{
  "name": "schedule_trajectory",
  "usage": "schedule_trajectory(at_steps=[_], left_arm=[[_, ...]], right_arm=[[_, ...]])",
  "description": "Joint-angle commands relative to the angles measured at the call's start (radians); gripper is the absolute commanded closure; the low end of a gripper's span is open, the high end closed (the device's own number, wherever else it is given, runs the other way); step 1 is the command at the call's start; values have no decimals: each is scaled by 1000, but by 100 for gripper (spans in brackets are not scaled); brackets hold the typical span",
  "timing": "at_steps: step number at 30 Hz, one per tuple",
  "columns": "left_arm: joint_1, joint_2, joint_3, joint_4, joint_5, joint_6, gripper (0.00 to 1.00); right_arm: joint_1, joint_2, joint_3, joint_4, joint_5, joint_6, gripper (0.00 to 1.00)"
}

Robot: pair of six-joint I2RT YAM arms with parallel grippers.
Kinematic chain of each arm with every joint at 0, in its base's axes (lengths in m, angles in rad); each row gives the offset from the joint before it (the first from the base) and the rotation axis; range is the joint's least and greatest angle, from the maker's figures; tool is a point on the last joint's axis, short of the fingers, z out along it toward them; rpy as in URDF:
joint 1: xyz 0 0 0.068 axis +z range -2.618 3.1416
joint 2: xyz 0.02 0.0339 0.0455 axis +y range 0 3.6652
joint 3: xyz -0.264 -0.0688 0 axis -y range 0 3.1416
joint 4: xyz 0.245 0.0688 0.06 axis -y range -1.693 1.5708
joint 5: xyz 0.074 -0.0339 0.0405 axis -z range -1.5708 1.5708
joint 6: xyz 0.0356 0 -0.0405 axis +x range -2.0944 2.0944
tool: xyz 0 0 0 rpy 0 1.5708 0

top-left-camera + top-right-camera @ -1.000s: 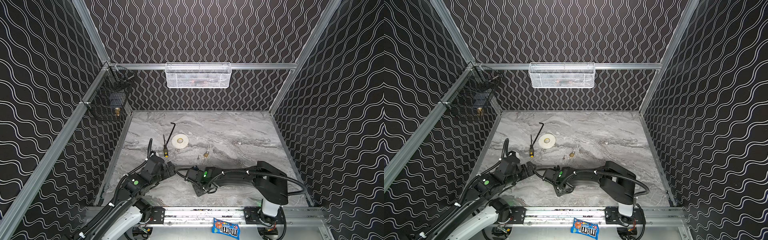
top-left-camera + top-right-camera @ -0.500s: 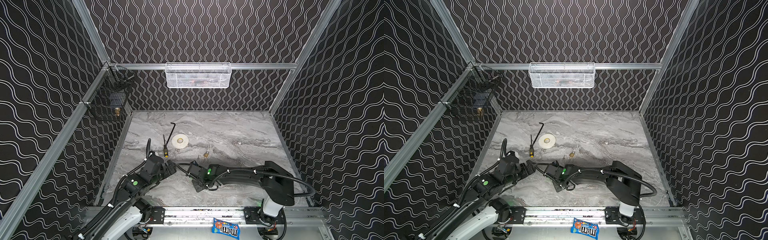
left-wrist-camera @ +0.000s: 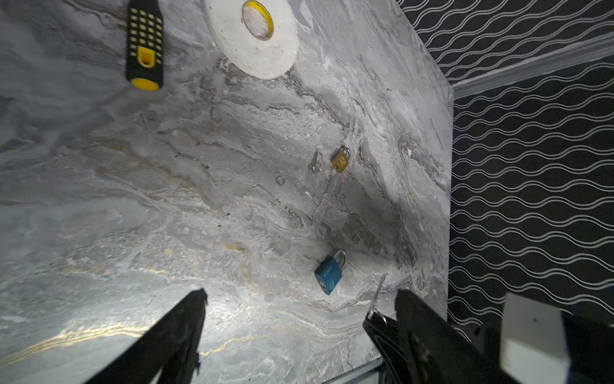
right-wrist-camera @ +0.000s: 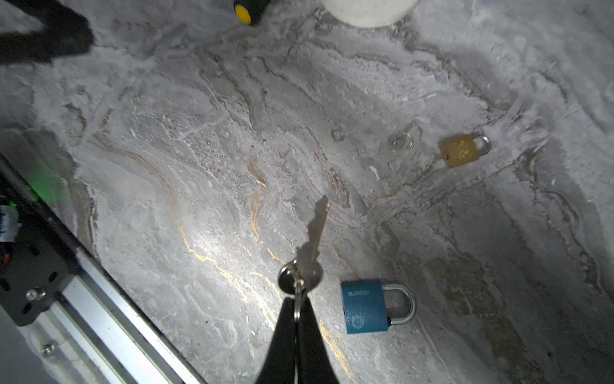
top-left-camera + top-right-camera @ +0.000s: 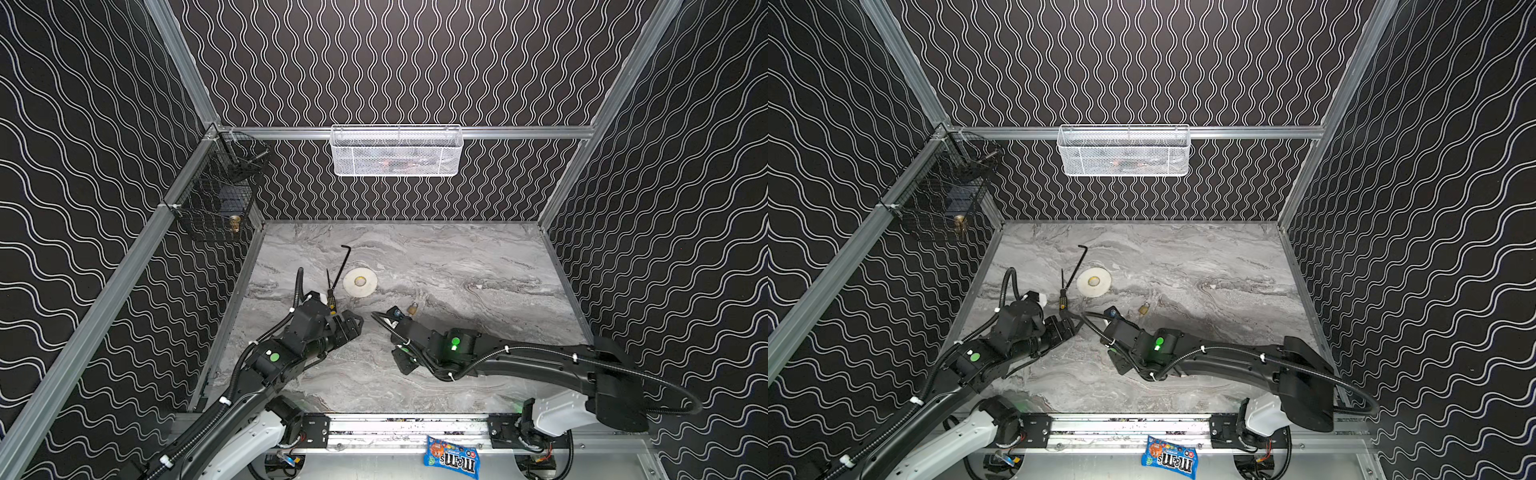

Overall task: Unlock with the key
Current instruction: 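Lift the key with the right gripper while the left gripper moves toward the blue padlock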

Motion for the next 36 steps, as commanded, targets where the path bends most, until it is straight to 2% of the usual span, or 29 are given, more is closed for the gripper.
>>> schedule_trajectory(at_steps=[1, 5, 8, 11, 16, 24, 26, 36], left_arm=[[0, 26, 1, 134, 78, 10, 16], [-1, 61, -11, 278, 134, 17, 24], [-1, 104, 5, 313, 158, 29, 30], [-1, 146, 12, 355, 177, 39, 32], [-1, 201, -20, 471, 205, 1, 39], [-12, 246, 4, 484, 223, 22, 48], [-17, 251, 1, 488, 223, 23, 53], [-35, 274, -3, 487, 243, 39, 69]], right_arm=[[0, -45, -7, 88, 14, -74, 100], [0, -61, -31, 115, 7, -109, 100], [1, -53, -21, 119, 9, -121, 100], [2, -45, 14, 128, 4, -130, 100], [1, -39, 22, 150, 18, -147, 100], [1, -14, 44, 147, 28, -157, 100], [1, -15, 41, 155, 31, -155, 100], [-1, 7, 67, 141, 61, -161, 100]])
